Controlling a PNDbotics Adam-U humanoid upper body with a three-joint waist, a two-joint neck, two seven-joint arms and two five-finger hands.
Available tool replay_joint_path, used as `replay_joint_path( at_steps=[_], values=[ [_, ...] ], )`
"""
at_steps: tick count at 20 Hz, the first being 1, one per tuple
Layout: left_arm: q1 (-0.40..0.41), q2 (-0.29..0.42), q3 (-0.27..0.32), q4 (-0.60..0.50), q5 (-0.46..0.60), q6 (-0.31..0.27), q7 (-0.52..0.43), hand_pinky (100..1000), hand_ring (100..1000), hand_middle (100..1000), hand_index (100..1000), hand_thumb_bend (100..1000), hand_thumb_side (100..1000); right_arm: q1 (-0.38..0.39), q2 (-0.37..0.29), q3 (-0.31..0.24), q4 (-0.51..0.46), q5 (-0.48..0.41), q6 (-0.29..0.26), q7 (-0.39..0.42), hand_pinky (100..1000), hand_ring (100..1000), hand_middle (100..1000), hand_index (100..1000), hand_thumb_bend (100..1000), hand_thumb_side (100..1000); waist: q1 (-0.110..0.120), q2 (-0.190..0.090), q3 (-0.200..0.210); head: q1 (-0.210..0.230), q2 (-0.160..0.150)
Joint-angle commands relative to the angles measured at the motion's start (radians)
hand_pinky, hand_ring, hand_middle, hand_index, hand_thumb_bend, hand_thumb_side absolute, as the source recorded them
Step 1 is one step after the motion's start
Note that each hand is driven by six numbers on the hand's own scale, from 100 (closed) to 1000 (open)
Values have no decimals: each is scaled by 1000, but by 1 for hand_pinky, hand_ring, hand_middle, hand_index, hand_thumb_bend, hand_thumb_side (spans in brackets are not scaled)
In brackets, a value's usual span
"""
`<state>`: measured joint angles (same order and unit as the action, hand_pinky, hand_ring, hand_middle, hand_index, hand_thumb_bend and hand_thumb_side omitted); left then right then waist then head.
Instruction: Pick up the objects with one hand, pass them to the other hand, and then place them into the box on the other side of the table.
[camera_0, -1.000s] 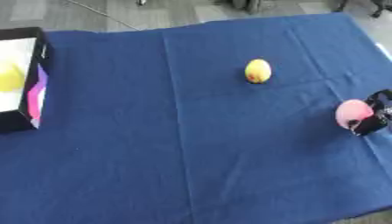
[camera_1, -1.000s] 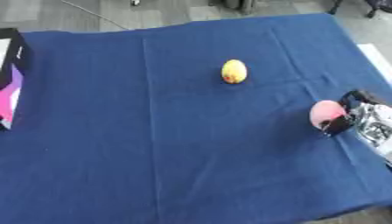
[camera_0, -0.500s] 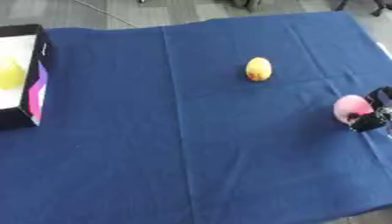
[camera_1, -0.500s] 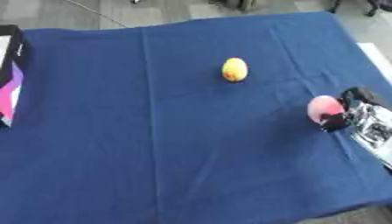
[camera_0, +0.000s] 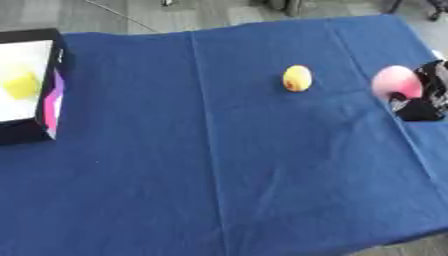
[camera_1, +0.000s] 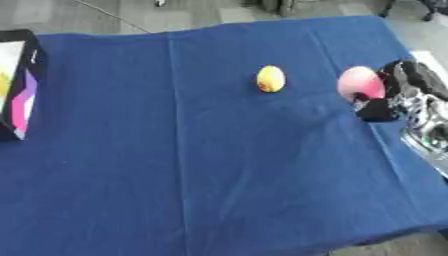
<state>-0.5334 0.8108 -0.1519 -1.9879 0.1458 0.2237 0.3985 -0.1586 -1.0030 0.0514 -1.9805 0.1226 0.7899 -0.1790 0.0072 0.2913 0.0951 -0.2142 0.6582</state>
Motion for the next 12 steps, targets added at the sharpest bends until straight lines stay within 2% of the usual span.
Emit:
replay_joint_path(
  at_steps=[1,6,12],
  values=[
    [-9,40,22,-12,4,15,2,805,760,676,852,761,526,-39,-7,23,-19,-5,-83,-17,748,619,458,508,100,100,3,-28,3,27,6],
    [-24,54,24,-12,8,53,-13,807,762,678,858,759,530,-117,47,94,-19,20,-147,9,736,613,460,511,100,100,5,-43,3,68,16],
    [-82,82,13,-12,9,118,-93,810,764,681,857,749,531,-246,185,191,-19,88,-159,7,717,604,459,512,100,100,7,-59,-3,108,36]
  ],
)
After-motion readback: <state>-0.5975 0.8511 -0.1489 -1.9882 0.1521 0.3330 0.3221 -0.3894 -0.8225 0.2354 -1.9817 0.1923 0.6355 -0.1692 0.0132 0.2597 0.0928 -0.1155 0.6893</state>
